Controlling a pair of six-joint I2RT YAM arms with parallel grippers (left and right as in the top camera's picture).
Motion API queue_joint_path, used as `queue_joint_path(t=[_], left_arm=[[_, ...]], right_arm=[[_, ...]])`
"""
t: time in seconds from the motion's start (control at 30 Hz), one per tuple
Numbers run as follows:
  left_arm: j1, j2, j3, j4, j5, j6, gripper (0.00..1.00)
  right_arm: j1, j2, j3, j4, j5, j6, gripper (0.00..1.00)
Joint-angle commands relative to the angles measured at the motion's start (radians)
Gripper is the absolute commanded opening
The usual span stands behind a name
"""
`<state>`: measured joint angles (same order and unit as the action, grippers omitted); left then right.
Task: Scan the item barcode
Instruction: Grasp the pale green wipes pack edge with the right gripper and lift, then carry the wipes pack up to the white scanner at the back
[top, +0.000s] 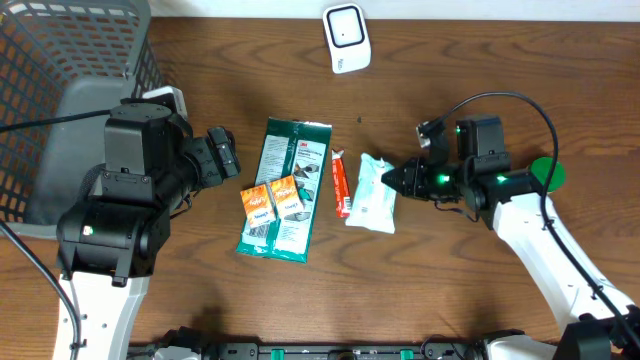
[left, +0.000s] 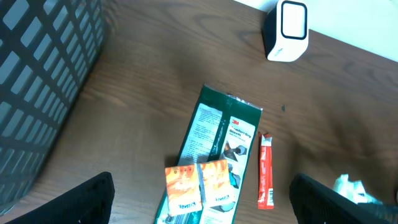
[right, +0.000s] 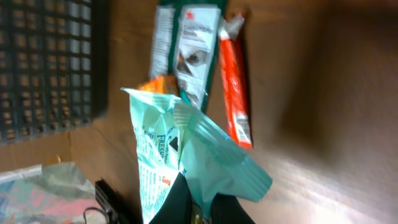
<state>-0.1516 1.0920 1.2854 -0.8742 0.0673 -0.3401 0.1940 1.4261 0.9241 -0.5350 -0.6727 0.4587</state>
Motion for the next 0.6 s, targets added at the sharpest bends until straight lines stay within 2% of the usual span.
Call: queue_joint_path(t=[0.0,0.23,0.57], left_arm=[[0.003,-0.002,0.013,0.0,-0.016,0.002,0.91],[0.003,-0.002,0.013,0.0,-0.016,0.002,0.9],[0.003,-0.002,0.013,0.0,-0.016,0.002,0.9]], right_arm=[[-0.002,-0.016,0.116,-0.091,0.076,-0.053,0.01],[0.006,-0.016,0.388,-0.433,0.305,-0.178,0.01],[0.053,-0.013,0.737,-0.609,0.445,-0.213,0.01]])
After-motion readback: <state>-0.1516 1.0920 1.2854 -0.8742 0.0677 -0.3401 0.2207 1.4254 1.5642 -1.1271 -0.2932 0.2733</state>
